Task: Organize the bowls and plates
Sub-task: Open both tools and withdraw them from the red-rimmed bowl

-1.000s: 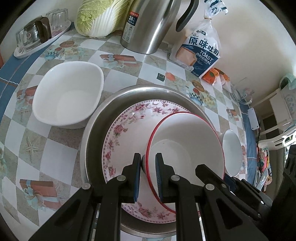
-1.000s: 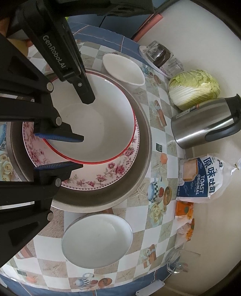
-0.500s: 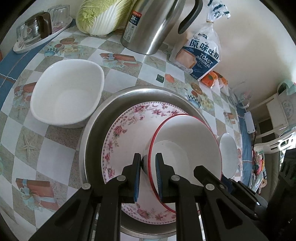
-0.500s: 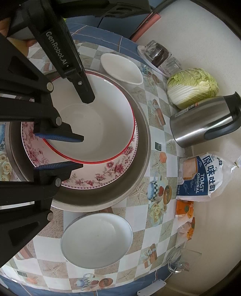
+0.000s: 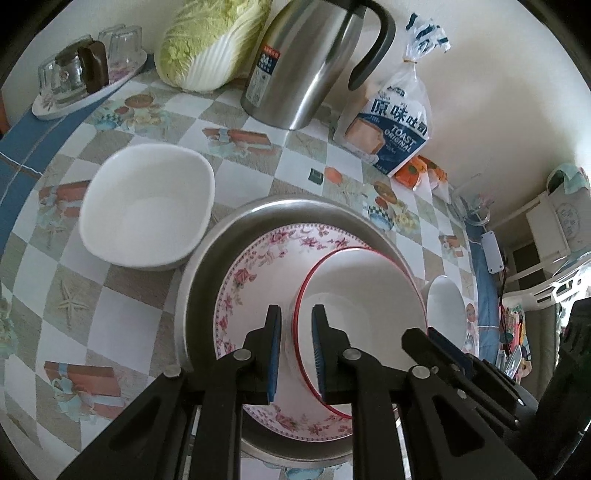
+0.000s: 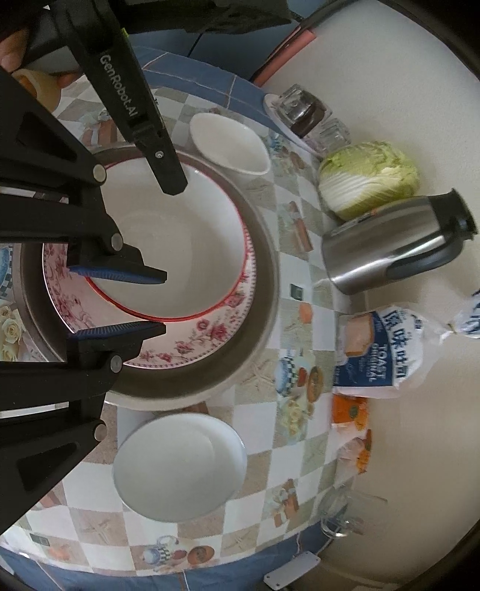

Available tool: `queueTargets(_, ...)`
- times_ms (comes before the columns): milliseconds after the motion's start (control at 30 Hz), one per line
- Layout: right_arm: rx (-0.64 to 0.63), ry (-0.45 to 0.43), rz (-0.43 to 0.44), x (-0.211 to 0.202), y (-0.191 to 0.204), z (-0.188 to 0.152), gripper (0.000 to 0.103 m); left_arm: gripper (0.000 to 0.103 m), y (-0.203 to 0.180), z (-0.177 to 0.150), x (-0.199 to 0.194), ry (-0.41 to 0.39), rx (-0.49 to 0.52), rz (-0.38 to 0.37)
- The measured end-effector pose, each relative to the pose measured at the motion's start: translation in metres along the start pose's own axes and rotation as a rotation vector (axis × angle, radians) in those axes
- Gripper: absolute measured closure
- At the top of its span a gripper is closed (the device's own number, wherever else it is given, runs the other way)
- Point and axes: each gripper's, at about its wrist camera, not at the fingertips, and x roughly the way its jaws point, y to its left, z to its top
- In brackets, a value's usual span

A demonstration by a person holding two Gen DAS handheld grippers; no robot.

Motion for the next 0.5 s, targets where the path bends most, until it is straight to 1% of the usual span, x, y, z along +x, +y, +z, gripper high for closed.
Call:
queueTargets(133, -0.005, -0.029, -0.021, -0.008, 0.000, 0.002, 0.081, 0.085, 0.000, 0.002, -0.007, -0.022, 0.001, 0.021)
queueTargets(167, -0.008, -0.033, -0.025, -0.009, 0.001, 0.002, 0.081, 0.080, 0.001, 0.002, -0.009, -0.026, 0.000, 0.024)
queueTargets(200, -0.013, -0.038, -0.029, -0.010, 0.001, 0.002, 0.080, 0.072, 0.002, 0.003, -0.011, -0.033, -0.004, 0.028)
queueTargets(267, -0.018, -0.042, -0.032, -0.011, 0.003, 0.002, 0.077, 0.064, 0.004, 0.004, -0.014, -0.043, -0.009, 0.039)
queueTargets(300, -0.021, -0.042, -0.035, -0.010, 0.003, 0.002, 0.070, 0.063, 0.005, 0.004, -0.016, -0.050, -0.010, 0.049)
queueTargets(333, -0.024, -0.042, -0.039, -0.010, 0.004, 0.002, 0.059, 0.062, 0.006, 0.005, -0.018, -0.055, -0.013, 0.057)
queueTargets(367, -0.027, -0.042, -0.044, -0.009, 0.004, 0.002, 0.054, 0.061, 0.008, 0.005, -0.019, -0.059, -0.017, 0.063)
queueTargets(400, -0.030, -0.042, -0.047, -0.009, 0.005, 0.002, 0.048, 0.055, 0.010, 0.005, -0.020, -0.062, -0.025, 0.072)
queueTargets(433, -0.034, -0.043, -0.051, -0.008, 0.005, 0.002, 0.047, 0.052, 0.012, 0.005, -0.020, -0.065, -0.031, 0.080)
queueTargets(467, -0.039, -0.043, -0.052, -0.008, 0.006, 0.001, 0.046, 0.045, 0.013, 0.006, -0.021, -0.068, -0.036, 0.091)
queueTargets(500, -0.041, -0.044, -0.052, -0.008, 0.007, 0.001, 0.041, 0.043, 0.016, 0.006, -0.022, -0.073, -0.041, 0.104)
